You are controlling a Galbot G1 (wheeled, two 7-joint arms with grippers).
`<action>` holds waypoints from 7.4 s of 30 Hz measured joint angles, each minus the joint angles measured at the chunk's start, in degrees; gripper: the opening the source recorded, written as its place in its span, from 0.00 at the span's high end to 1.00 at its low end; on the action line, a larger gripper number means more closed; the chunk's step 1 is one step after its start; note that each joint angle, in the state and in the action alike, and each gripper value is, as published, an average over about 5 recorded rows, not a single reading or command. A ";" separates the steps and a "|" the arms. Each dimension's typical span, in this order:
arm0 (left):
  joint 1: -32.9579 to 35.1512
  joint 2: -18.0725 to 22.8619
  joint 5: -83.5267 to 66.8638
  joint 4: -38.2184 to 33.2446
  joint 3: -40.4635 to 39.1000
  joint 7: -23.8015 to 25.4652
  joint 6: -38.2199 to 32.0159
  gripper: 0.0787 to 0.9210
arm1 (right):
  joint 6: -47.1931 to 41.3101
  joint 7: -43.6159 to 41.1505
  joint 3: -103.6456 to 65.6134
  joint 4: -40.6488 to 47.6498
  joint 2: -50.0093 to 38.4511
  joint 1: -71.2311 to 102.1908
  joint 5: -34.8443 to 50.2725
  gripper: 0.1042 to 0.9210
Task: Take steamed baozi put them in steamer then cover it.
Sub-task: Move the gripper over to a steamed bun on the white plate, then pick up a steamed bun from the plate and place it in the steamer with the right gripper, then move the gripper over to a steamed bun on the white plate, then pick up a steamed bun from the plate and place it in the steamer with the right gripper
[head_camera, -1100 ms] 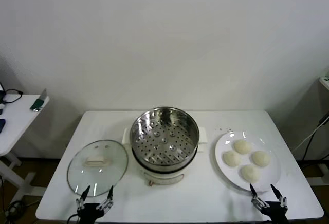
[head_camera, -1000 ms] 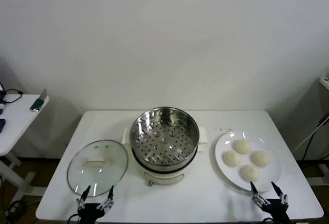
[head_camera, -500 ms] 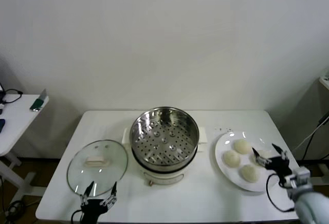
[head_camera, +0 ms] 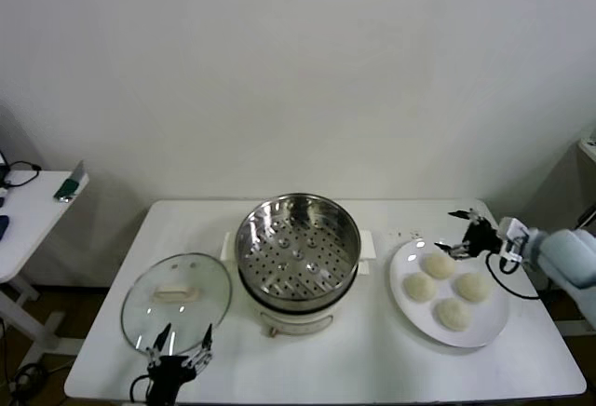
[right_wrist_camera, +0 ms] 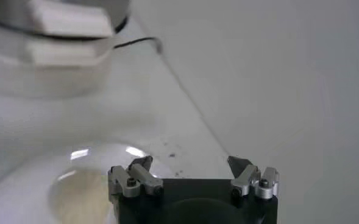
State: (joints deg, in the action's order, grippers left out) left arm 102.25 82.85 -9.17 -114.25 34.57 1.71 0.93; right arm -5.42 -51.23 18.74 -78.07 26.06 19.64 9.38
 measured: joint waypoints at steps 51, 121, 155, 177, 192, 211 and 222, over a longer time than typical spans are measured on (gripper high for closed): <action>0.71 0.50 -0.28 -0.44 0.03 -0.23 -0.22 0.12 | 1.35 -9.78 33.41 29.23 20.26 -22.85 -11.10 0.22; 1.69 1.24 1.79 -1.01 -1.00 -1.08 -1.32 0.12 | 39.94 -1.60 58.57 20.55 52.00 -48.87 -24.17 0.24; 1.15 1.34 3.08 -1.22 -1.82 -1.02 -1.38 0.12 | 9.74 -5.73 81.72 5.87 25.26 -70.30 18.47 0.12; 0.42 1.69 3.26 0.18 -1.74 -1.13 -1.67 0.12 | -9.55 2.06 70.23 0.35 10.22 -46.76 15.05 0.12; 0.61 1.66 3.24 0.17 -1.56 -1.17 -1.66 0.12 | -11.98 3.76 63.21 4.55 12.60 -37.72 11.80 0.15; 0.69 1.73 3.55 -0.19 -1.73 -1.37 -1.45 0.12 | -11.26 2.71 61.89 5.70 14.15 -38.29 10.72 0.37; 0.67 1.43 4.06 -0.09 -2.42 -1.38 -1.33 0.12 | -9.03 -2.20 72.22 1.84 16.49 -58.75 19.84 0.37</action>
State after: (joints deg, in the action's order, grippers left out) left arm 102.92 84.28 -5.11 -114.34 32.14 0.33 -0.40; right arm -14.45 -53.43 90.96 -76.23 42.55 -39.11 29.22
